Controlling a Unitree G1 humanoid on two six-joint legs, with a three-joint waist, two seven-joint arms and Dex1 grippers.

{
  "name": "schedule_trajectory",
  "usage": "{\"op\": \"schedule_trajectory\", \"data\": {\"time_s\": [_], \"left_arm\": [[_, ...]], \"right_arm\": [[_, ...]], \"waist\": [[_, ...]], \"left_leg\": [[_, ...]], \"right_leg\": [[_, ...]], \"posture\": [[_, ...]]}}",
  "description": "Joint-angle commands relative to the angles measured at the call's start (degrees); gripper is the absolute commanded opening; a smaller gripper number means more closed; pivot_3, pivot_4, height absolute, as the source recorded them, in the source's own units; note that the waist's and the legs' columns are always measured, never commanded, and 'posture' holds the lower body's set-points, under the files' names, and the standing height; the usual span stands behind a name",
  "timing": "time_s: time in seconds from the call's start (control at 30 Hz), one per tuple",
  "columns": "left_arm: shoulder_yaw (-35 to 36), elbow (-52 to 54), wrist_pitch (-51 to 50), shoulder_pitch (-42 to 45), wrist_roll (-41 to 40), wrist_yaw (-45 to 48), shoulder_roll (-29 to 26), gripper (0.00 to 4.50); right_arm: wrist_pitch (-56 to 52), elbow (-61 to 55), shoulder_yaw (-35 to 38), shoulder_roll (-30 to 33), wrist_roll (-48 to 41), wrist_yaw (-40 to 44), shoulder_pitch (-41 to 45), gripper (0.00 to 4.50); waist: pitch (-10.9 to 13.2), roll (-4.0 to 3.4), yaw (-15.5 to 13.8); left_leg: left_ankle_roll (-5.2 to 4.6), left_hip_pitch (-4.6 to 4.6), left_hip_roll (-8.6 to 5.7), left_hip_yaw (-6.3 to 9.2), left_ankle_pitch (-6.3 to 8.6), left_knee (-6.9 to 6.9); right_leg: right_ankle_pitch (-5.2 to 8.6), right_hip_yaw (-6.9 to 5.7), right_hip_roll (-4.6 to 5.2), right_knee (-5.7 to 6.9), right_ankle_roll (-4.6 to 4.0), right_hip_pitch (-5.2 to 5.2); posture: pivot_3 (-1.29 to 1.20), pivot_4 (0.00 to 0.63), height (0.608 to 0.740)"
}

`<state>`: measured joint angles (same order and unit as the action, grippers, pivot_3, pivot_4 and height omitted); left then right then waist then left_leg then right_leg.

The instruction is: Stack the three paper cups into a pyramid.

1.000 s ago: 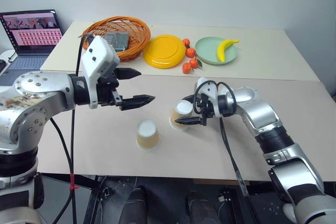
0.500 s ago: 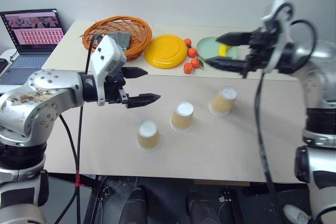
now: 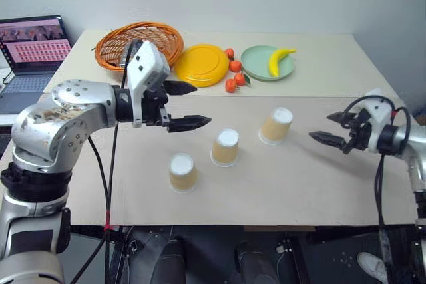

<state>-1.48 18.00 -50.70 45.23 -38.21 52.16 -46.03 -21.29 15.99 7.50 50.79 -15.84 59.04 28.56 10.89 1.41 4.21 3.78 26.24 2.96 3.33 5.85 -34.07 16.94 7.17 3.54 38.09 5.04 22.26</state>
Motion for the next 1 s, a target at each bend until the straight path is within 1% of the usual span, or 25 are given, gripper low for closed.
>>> {"op": "schedule_trajectory", "data": {"time_s": [0.03,0.23,0.37,0.53,0.7,0.8,0.87,0.9,1.0], "left_arm": [[0.70,0.74,1.30,1.25,1.02,0.27,-0.51,4.50],[1.45,1.77,0.74,0.40,1.33,-0.44,-0.83,4.50],[2.66,3.24,-0.32,-0.63,0.86,-1.65,-1.29,4.50],[3.82,4.50,-1.17,-1.74,0.35,-2.68,-2.02,4.50],[4.58,5.43,-1.70,-2.54,-0.07,-3.71,-2.11,4.50],[4.78,5.73,-2.00,-2.75,-0.28,-4.27,-2.05,4.50],[4.96,5.93,-1.98,-3.11,-0.45,-4.46,-2.20,4.50],[4.99,5.99,-1.95,-3.22,-0.50,-4.54,-2.24,4.50],[4.95,6.03,-1.94,-3.26,-0.62,-4.85,-2.08,4.50]], "right_arm": [[1.89,-0.19,-1.33,-2.10,0.70,-0.57,3.07,4.48],[2.52,1.25,-4.48,-4.24,2.04,0.70,6.43,4.48],[4.42,6.24,-7.76,-7.22,4.24,0.95,12.52,4.48],[6.31,10.86,-9.02,-9.13,5.23,1.98,16.99,4.48],[6.98,12.88,-9.67,-10.67,5.88,3.35,18.83,4.48],[7.42,14.05,-9.79,-11.31,6.01,3.48,19.67,3.70],[7.53,14.27,-9.95,-11.61,6.00,3.67,19.97,3.06],[7.58,14.33,-10.03,-11.70,6.09,3.76,20.06,2.87],[7.74,14.14,-10.20,-11.74,6.33,3.97,20.20,2.86]], "waist": [[0.00,0.00,0.03],[0.01,-0.01,-0.64],[0.02,-0.02,-0.44],[0.02,-0.02,-0.35],[0.02,-0.02,-0.49],[0.02,-0.03,-0.46],[0.02,-0.03,-0.41],[0.02,-0.03,-0.40],[0.02,-0.02,-0.40]], "left_leg": [[0.00,0.00,0.01,0.01,0.00,0.00],[0.00,0.04,-0.01,0.02,0.00,-0.01],[0.01,0.05,-0.01,0.02,0.00,-0.01],[0.01,0.03,-0.01,0.03,0.00,0.00],[0.01,0.04,-0.01,0.04,0.00,0.04],[0.01,0.04,-0.01,0.04,0.00,0.04],[0.01,0.04,-0.01,0.04,0.00,0.04],[0.01,0.04,-0.01,0.04,0.00,0.04],[0.01,0.04,-0.01,0.04,0.00,0.04]], "right_leg": [[0.00,-0.01,-0.01,0.00,0.00,-0.02],[0.01,-0.03,0.00,-0.04,0.01,-0.02],[0.00,-0.04,0.00,-0.04,0.00,-0.01],[0.00,-0.04,0.00,-0.04,0.01,-0.02],[0.00,-0.06,0.00,-0.04,0.00,-0.01],[0.00,-0.06,0.00,-0.03,0.00,-0.02],[0.00,-0.06,0.00,-0.03,0.00,-0.01],[0.00,-0.06,0.00,-0.03,0.00,-0.01],[0.00,-0.06,0.00,-0.03,0.00,-0.01]], "posture": [[0.00,0.150,0.732],[0.00,0.150,0.732],[0.00,0.150,0.732],[0.00,0.150,0.732],[0.00,0.150,0.732],[0.00,0.150,0.732],[0.00,0.150,0.732],[0.00,0.150,0.732],[0.00,0.150,0.732]]}}
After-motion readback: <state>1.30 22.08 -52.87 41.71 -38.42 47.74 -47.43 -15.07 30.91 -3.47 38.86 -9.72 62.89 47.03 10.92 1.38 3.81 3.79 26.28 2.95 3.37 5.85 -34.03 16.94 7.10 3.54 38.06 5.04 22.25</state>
